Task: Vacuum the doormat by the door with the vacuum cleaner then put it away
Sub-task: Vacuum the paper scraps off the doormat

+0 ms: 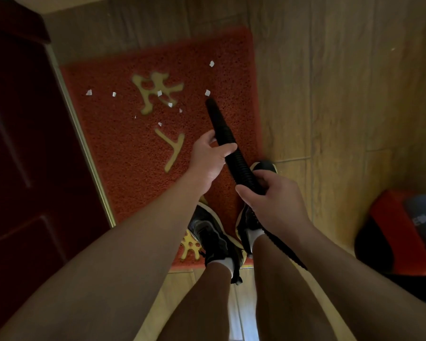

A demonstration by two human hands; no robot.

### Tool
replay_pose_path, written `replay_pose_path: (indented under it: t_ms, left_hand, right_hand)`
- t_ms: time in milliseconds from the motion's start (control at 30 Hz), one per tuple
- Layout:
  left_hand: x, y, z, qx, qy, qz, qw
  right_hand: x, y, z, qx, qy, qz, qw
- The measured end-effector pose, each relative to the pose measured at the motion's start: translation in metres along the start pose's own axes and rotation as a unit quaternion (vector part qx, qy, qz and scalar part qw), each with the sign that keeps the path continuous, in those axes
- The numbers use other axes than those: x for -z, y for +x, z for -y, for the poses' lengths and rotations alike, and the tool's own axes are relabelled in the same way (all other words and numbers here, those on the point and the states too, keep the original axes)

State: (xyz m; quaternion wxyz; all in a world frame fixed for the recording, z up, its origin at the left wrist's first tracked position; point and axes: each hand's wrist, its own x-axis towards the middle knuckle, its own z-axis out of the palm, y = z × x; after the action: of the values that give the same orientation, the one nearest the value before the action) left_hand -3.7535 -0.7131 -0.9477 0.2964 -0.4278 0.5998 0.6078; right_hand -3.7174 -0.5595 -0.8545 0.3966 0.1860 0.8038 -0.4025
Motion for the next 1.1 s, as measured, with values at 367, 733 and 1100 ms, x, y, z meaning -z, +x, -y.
replay_pose_path:
  t_ms: [367,733,1100]
  left_hand:
    - [0.002,0.005,-0.012,0.01,-0.01,-0.003,1.0]
    - [-0.008,0.008,-0.035,-0.009,-0.005,-0.007,1.0]
    - [-0.017,0.024,-0.059,-0.013,0.005,-0.002,1.0]
  right_hand:
    - [0.006,0.012,0.01,0.007,-0.005,0.015,1.0]
    - [0.02,0.025,0.016,0.017,0.003,0.005,1.0]
    - [0.034,0.044,0.029,0.012,0.012,0.002,1.0]
